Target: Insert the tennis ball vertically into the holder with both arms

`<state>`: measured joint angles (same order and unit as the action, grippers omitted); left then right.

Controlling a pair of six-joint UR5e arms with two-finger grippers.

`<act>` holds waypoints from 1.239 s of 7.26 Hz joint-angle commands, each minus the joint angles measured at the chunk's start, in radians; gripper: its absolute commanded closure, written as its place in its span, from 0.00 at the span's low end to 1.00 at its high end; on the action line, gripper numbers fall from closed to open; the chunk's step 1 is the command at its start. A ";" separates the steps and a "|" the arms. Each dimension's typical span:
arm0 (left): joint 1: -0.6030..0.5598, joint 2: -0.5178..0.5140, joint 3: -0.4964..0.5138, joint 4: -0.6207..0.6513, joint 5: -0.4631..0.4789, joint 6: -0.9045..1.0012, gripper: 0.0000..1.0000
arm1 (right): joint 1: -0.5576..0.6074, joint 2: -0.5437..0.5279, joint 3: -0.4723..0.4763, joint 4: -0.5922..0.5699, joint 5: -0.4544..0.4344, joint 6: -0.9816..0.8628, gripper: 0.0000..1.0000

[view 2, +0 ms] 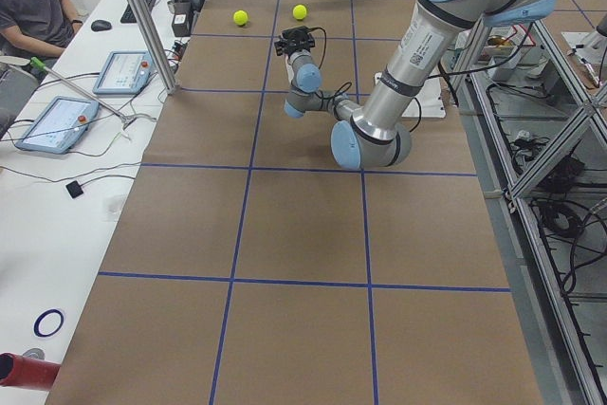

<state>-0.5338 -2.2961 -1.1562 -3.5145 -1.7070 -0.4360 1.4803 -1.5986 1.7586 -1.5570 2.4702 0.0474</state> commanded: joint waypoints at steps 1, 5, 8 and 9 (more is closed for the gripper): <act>0.020 0.012 0.045 -0.093 0.032 0.003 0.45 | 0.000 -0.004 -0.007 0.070 0.009 0.000 0.01; 0.113 0.020 0.061 -0.193 0.132 0.089 0.45 | 0.000 -0.010 -0.039 0.197 0.006 0.000 0.01; 0.116 0.029 0.062 -0.218 0.138 0.091 0.45 | 0.000 -0.007 -0.041 0.225 -0.008 0.000 0.01; 0.118 0.030 0.061 -0.221 0.138 0.091 0.45 | 0.000 -0.007 -0.042 0.225 -0.008 0.002 0.01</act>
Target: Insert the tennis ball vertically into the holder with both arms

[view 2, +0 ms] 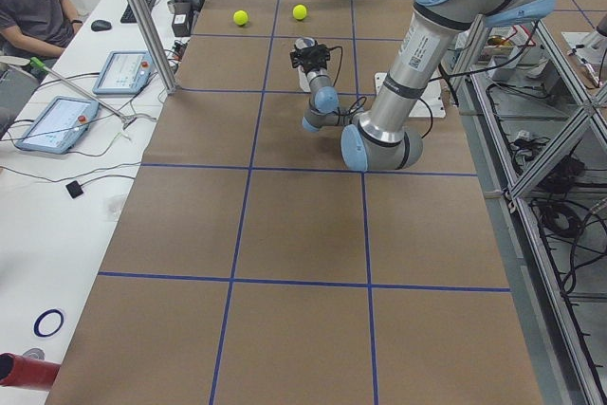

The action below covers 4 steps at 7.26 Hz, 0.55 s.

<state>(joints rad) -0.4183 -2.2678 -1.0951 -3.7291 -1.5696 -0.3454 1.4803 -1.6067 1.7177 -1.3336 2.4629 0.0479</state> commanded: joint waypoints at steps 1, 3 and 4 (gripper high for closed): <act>0.004 0.002 0.001 -0.006 0.000 0.000 0.45 | 0.000 0.002 -0.001 0.002 -0.001 0.000 0.01; 0.006 0.004 0.001 -0.006 0.000 -0.001 0.41 | 0.000 0.004 0.000 0.004 -0.001 0.000 0.01; 0.009 0.019 0.000 -0.006 0.000 -0.001 0.40 | 0.000 0.004 -0.001 0.004 0.001 0.000 0.01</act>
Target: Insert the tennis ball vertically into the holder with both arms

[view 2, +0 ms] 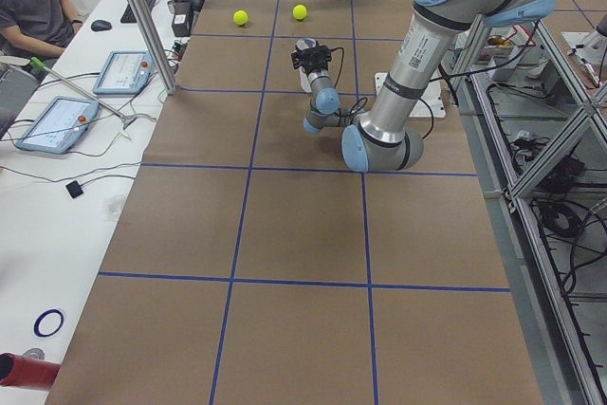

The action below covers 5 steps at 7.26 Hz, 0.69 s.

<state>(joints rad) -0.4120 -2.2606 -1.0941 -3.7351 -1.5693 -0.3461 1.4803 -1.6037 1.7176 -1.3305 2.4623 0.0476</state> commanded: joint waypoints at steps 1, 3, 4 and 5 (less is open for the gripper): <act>0.002 0.015 -0.001 0.000 0.000 -0.001 0.38 | 0.000 0.002 -0.001 0.001 0.001 0.000 0.01; 0.004 0.012 -0.004 0.000 0.000 -0.002 0.00 | 0.000 0.004 0.000 0.001 0.003 0.000 0.01; 0.004 0.012 -0.006 0.000 0.000 -0.004 0.00 | 0.000 0.005 0.000 0.001 0.003 0.000 0.01; 0.004 0.013 -0.006 0.000 0.000 -0.004 0.00 | 0.000 0.007 0.000 0.001 0.003 0.000 0.01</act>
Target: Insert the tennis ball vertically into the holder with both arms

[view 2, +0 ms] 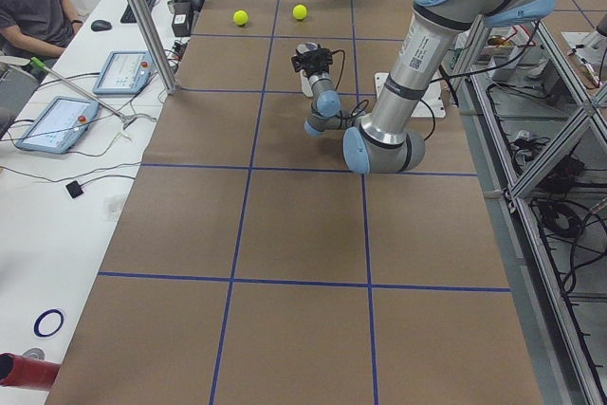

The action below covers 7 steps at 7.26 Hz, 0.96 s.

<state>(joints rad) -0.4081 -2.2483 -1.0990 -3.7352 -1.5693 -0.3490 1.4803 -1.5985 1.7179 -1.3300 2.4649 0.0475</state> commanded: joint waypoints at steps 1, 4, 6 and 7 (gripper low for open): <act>0.000 0.001 -0.002 0.002 0.000 -0.002 0.00 | 0.000 0.002 0.000 0.000 0.000 0.000 0.01; -0.001 0.003 -0.007 0.003 0.000 -0.004 0.00 | 0.000 0.003 0.008 0.002 0.000 0.000 0.01; -0.001 0.003 -0.012 0.008 0.000 -0.005 0.00 | 0.000 0.003 0.012 0.002 0.002 0.000 0.01; -0.001 0.003 -0.012 0.011 0.000 -0.005 0.00 | 0.000 0.002 -0.001 -0.001 0.003 0.005 0.01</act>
<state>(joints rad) -0.4096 -2.2458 -1.1094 -3.7278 -1.5693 -0.3541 1.4803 -1.5956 1.7264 -1.3291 2.4665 0.0485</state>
